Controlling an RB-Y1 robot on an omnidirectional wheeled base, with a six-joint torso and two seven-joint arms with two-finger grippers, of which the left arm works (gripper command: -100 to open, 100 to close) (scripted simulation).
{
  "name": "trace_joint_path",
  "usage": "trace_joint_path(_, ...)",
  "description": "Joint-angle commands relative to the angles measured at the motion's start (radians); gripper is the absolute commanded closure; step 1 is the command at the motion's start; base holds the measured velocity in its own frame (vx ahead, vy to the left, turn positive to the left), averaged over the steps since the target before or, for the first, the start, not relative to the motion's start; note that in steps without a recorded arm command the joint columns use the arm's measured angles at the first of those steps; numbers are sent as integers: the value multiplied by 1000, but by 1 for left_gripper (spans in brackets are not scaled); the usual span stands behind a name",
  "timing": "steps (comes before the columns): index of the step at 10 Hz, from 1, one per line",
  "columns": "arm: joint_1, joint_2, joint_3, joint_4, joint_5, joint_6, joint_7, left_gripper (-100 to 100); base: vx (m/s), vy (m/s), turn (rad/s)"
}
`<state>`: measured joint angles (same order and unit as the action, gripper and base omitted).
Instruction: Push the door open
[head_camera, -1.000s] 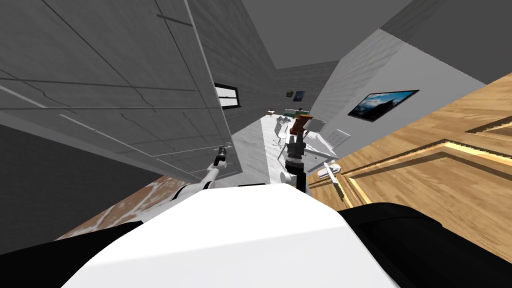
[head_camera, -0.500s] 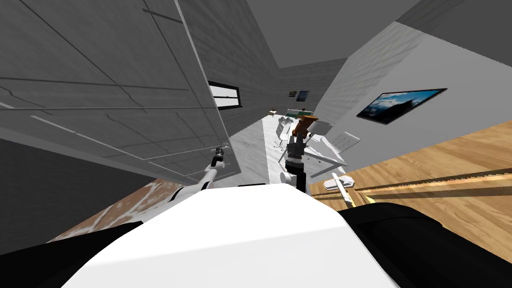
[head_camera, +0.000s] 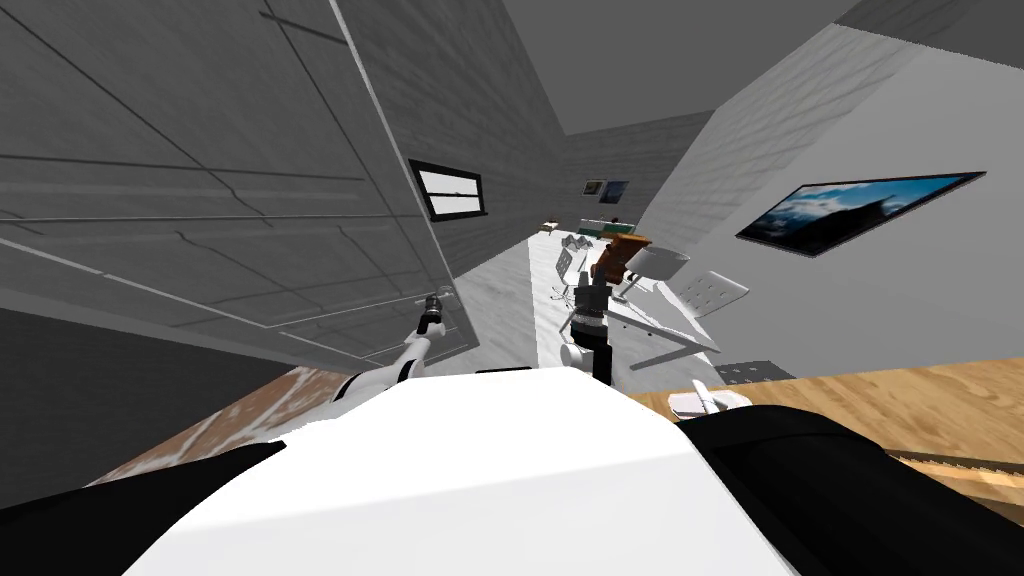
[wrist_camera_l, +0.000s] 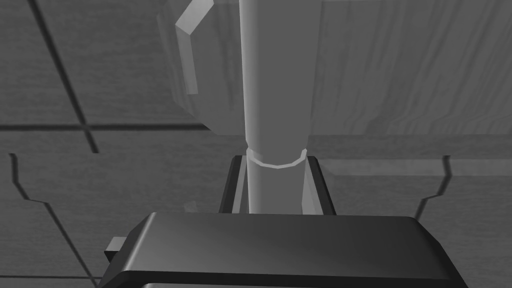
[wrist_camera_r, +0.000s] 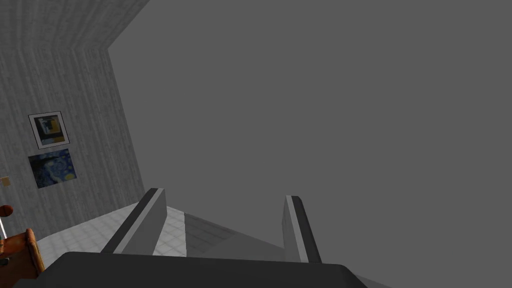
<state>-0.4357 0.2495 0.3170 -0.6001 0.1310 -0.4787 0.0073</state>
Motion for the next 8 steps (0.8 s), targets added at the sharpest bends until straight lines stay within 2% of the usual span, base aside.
trace_joint_path(1, 17, 3, 13, -38, 3, 16, -7, 100, 114, -56, 20)
trace_joint_path(2, 19, 10, 30, -35, 8, 15, -13, 100, 153, -85, 57)
trace_joint_path(6, 23, 20, 59, -30, 17, 13, -24, 100, 168, -83, 64)
trace_joint_path(7, 27, 17, 55, -32, 16, 18, -22, 100, 72, -22, 40)
trace_joint_path(8, 30, 26, 75, -31, 23, 16, -30, 100, 144, -36, 40)
